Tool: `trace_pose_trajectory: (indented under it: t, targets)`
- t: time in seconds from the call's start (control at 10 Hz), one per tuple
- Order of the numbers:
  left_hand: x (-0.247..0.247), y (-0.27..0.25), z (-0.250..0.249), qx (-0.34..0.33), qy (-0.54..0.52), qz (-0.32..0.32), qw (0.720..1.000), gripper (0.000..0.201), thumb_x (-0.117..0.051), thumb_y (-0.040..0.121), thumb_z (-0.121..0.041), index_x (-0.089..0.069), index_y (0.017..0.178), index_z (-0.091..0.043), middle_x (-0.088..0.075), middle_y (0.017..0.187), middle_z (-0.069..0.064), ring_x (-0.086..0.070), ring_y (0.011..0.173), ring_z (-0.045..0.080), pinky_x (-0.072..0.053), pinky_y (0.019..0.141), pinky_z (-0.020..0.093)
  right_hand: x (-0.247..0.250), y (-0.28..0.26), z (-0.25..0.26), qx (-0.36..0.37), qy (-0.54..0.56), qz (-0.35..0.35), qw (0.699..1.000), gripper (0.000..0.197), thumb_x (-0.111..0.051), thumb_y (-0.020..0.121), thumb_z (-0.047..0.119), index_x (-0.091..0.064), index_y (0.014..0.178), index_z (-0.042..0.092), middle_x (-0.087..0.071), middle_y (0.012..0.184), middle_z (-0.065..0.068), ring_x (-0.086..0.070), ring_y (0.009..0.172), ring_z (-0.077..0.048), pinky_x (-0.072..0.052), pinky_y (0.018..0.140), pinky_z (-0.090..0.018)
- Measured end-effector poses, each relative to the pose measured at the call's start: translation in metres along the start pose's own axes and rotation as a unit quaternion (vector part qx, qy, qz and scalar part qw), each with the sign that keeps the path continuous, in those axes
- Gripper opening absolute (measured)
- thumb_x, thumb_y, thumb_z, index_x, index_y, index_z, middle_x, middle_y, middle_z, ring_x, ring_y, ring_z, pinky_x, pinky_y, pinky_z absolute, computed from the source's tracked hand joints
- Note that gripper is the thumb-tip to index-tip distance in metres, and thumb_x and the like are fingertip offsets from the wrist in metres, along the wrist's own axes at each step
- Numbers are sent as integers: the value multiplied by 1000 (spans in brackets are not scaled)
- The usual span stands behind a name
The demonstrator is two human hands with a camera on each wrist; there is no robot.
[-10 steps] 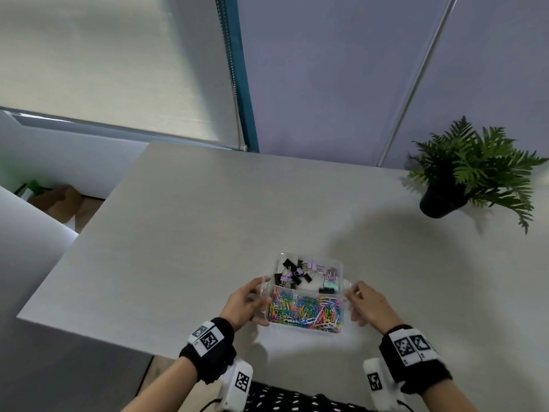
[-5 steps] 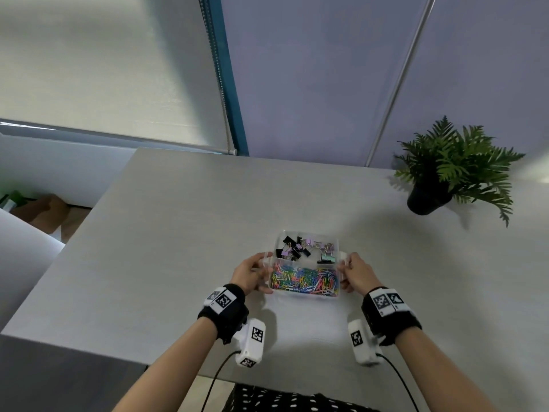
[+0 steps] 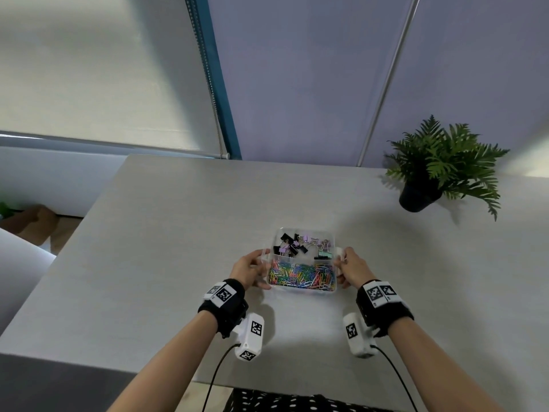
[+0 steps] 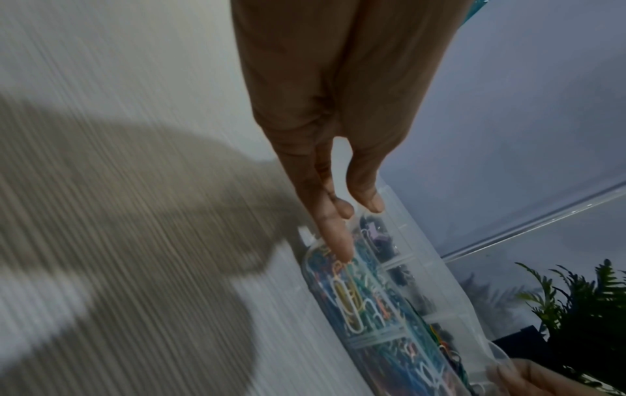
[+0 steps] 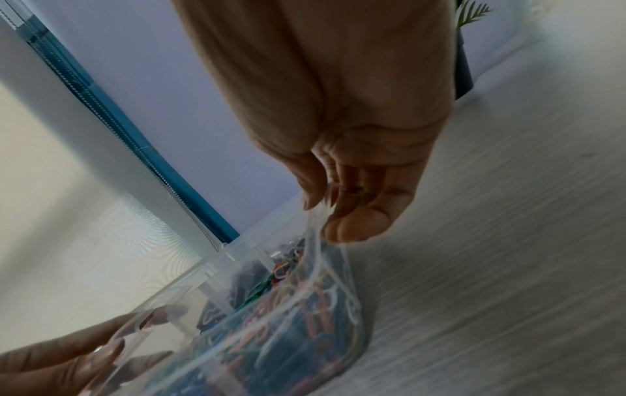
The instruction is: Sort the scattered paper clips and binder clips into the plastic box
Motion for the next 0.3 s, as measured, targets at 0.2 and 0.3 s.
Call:
trace_pose_trajectory:
  t: [0.2,0.3]
  targets:
    - [1,-3,-1,0,-9,4,1000,43,-48,92,5,-48,131,-12,-49,72,2,-58,49,13,-59,50,28,4,-5,-4,0,9,3,1000,13,-44,96,16,-37,91,8,-55,67,-8,-50,52,-19,-44,48,-28]
    - [11,-11,4,-2,-46,-11,999,38,-50,92,2,-49,128,-12,-56,86,7,-59,68,23,-58,50,28,9,-18,-25,33,-74,-14,997,12,-46,96,22,-42,92,11,-57,68,-4,-51,58,-18,-46,60,-33]
Point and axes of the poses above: each hand's wrist, its own y-axis towards the middle knuckle, its own x-axis out of the back of the hand, z = x × y, the point moved 4 cm from there along y, towards the middle knuckle
